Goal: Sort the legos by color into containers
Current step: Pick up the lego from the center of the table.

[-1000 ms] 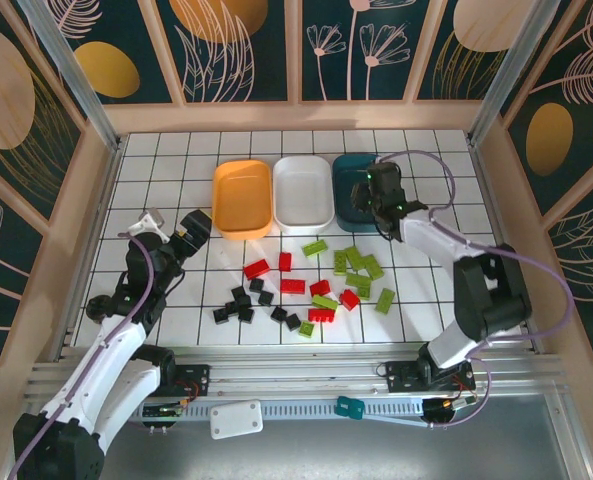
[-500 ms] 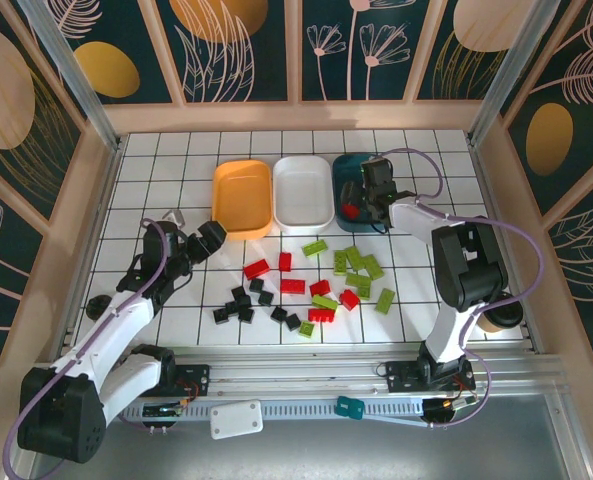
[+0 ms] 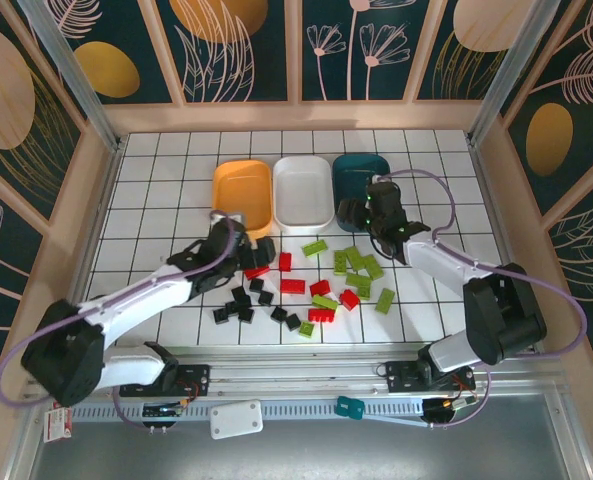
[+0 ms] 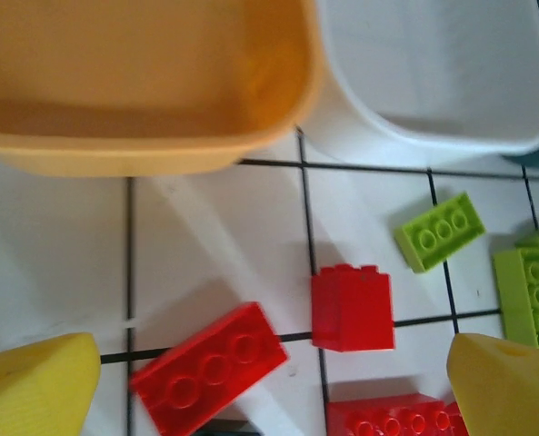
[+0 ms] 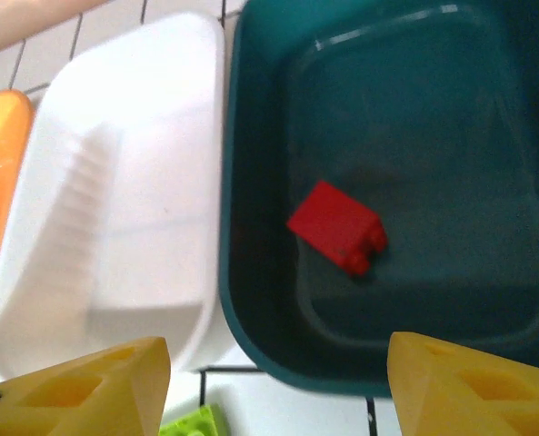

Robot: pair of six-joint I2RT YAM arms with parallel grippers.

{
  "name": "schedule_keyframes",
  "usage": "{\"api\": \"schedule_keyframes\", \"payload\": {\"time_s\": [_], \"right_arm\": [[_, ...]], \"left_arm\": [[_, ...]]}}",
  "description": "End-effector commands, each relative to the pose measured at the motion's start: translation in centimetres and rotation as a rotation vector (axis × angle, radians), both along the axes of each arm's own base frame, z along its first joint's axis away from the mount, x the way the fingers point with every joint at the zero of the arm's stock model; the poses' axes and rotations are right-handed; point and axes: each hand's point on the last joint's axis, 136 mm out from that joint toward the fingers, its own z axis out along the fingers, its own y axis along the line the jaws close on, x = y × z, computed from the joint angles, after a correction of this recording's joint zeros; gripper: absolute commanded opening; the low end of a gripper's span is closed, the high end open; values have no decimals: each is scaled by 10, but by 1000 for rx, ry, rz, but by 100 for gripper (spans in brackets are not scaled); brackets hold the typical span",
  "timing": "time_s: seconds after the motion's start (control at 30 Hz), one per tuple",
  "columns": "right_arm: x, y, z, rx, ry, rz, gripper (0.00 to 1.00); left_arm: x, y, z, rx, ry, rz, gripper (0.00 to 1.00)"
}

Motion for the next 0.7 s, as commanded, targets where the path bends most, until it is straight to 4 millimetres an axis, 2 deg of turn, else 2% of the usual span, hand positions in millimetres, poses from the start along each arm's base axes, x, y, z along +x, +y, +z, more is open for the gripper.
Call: {"api": "schedule_keyframes", "payload": {"time_s": [0.0,0.13,0.27,0.33,0.57,0.67], "right_arm": [[-6,-6,3,29,-22,-38,65],[-16,-13,-1,20,-20,-51,65],[-25,-21,2,21,-29,-63,66],[-29,-24,4,21,-37,-67,66],[-38,-35,12,26,-60,-92,66],[-40,-40,16,30,-72,-109,66]], "left_arm": [[11,-22,4,123,-67,-56,95],[20,-49,-17,182,-31,-95,83],[25,-49,-51,259,33,-77,75],[29,-58,-57,253,44,-86,72],[24,-70,-80,262,80,-121,67],[22,-72,-88,274,93,-124,57]]}}
